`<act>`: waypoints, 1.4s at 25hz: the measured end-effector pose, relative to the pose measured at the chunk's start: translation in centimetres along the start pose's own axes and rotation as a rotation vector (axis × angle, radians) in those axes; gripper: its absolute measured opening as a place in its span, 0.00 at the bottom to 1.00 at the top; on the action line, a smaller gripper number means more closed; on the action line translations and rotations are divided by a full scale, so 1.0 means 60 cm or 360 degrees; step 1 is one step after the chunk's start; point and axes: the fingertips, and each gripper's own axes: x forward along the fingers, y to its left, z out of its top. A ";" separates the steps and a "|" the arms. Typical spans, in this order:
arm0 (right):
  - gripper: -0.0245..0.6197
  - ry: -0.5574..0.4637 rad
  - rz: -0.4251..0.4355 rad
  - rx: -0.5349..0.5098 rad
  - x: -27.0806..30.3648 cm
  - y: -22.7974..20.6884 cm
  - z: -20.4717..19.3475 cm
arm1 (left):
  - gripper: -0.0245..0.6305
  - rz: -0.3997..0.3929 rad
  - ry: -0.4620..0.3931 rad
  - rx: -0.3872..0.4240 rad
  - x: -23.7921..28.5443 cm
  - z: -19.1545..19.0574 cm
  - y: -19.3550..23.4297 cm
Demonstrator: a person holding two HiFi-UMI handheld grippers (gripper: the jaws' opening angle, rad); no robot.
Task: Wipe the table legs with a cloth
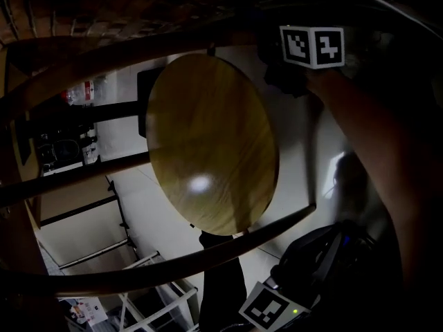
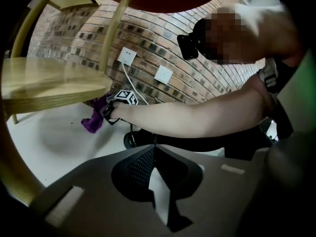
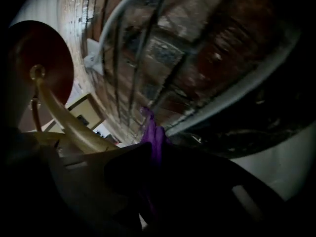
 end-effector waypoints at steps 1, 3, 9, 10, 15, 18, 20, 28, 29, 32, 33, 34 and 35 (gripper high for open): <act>0.13 -0.0019 -0.0083 0.0056 0.005 -0.028 -0.008 | 0.06 0.0002 0.0005 -0.0008 -0.001 -0.004 0.006; 0.13 0.0075 -0.0277 0.0014 0.014 -0.086 -0.030 | 0.06 0.0019 0.0014 -0.0040 -0.005 -0.015 0.017; 0.13 0.0717 -0.0307 -0.0674 -0.004 -0.089 -0.111 | 0.06 0.0049 -0.0003 -0.0071 -0.031 -0.023 0.019; 0.13 0.0730 -0.0244 -0.0712 -0.016 -0.066 -0.114 | 0.06 0.0050 -0.0002 -0.0060 -0.035 -0.026 0.015; 0.15 0.1655 -0.0061 -0.1260 -0.177 -0.026 -0.254 | 0.06 0.0019 -0.0015 -0.0008 -0.048 -0.033 -0.022; 0.34 0.1828 0.0049 -0.1693 -0.219 -0.015 -0.297 | 0.06 -0.0020 -0.0021 0.0006 -0.053 -0.031 -0.046; 0.56 0.1568 0.0107 -0.1973 -0.174 0.006 -0.274 | 0.06 -0.0021 -0.0008 0.0006 -0.056 -0.034 -0.045; 0.39 0.2086 0.0220 -0.1836 -0.175 -0.064 -0.339 | 0.06 0.0065 0.0017 -0.0031 -0.067 -0.043 0.013; 0.25 0.2105 0.0278 -0.1855 -0.189 -0.049 -0.356 | 0.06 0.0072 0.0010 -0.0030 -0.071 -0.043 0.018; 0.25 0.1571 0.0373 -0.1456 -0.170 0.015 -0.294 | 0.06 0.0072 -0.0004 -0.0038 -0.071 -0.046 0.017; 0.25 0.1260 0.0443 -0.1041 -0.153 0.045 -0.238 | 0.06 0.0060 -0.0007 -0.0038 -0.068 -0.046 0.010; 0.25 0.0955 0.0513 -0.0582 -0.137 0.077 -0.176 | 0.06 0.0047 -0.0007 -0.0037 -0.065 -0.048 0.003; 0.25 0.0692 0.0573 -0.0171 -0.123 0.107 -0.114 | 0.06 0.0035 -0.0003 -0.0036 -0.063 -0.051 -0.004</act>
